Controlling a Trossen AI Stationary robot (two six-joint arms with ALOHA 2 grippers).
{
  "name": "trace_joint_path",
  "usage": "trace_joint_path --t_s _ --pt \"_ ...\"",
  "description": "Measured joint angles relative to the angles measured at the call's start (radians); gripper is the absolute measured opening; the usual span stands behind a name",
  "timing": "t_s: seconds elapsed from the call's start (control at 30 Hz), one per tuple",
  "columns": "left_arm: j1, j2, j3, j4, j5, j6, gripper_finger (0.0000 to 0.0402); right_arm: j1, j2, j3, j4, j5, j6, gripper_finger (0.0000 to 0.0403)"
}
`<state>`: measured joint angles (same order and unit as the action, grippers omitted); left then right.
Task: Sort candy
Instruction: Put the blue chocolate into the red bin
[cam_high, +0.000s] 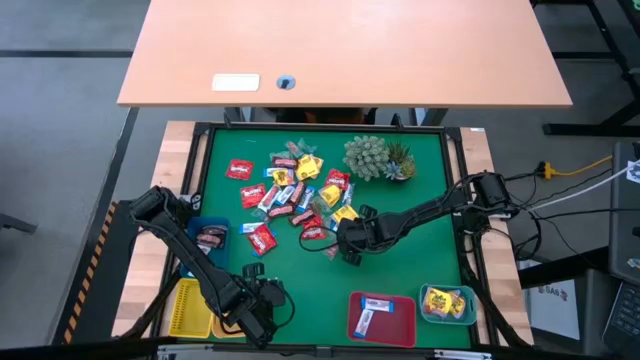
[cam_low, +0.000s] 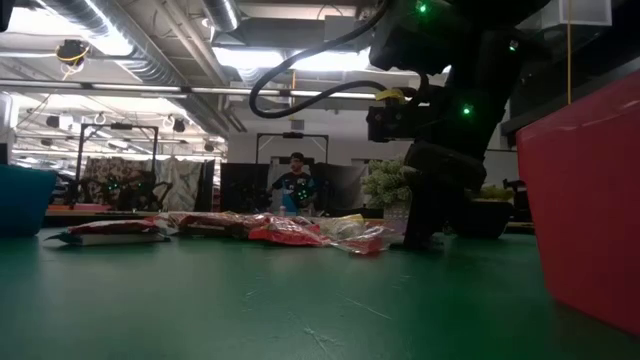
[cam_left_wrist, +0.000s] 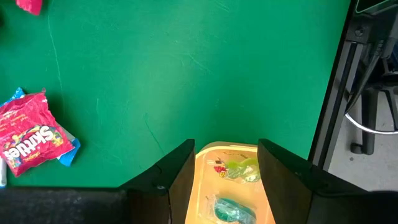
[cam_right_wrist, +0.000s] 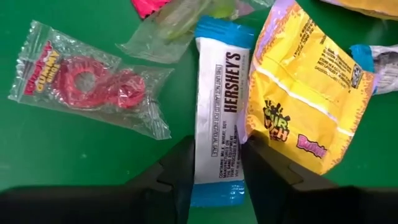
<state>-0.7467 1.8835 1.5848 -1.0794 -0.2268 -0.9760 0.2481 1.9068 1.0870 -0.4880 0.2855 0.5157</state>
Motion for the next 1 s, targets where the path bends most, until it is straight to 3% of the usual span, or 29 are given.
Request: trace_joint_path --t_s 0.27,0.67,1.0 --pt "0.0 0.0 0.0 0.001 0.0 0.0 0.016 0.0 0.001 0.009 -0.009 0.009 -0.027 0.0065" --pt "0.0 0.0 0.0 0.001 0.0 0.0 0.016 -0.002 0.009 0.108 -0.113 -0.026 -0.055 0.0062" --pt "0.0 0.0 0.0 0.001 0.0 0.0 0.016 0.0 0.007 0.113 -0.136 -0.033 -0.057 0.0052"
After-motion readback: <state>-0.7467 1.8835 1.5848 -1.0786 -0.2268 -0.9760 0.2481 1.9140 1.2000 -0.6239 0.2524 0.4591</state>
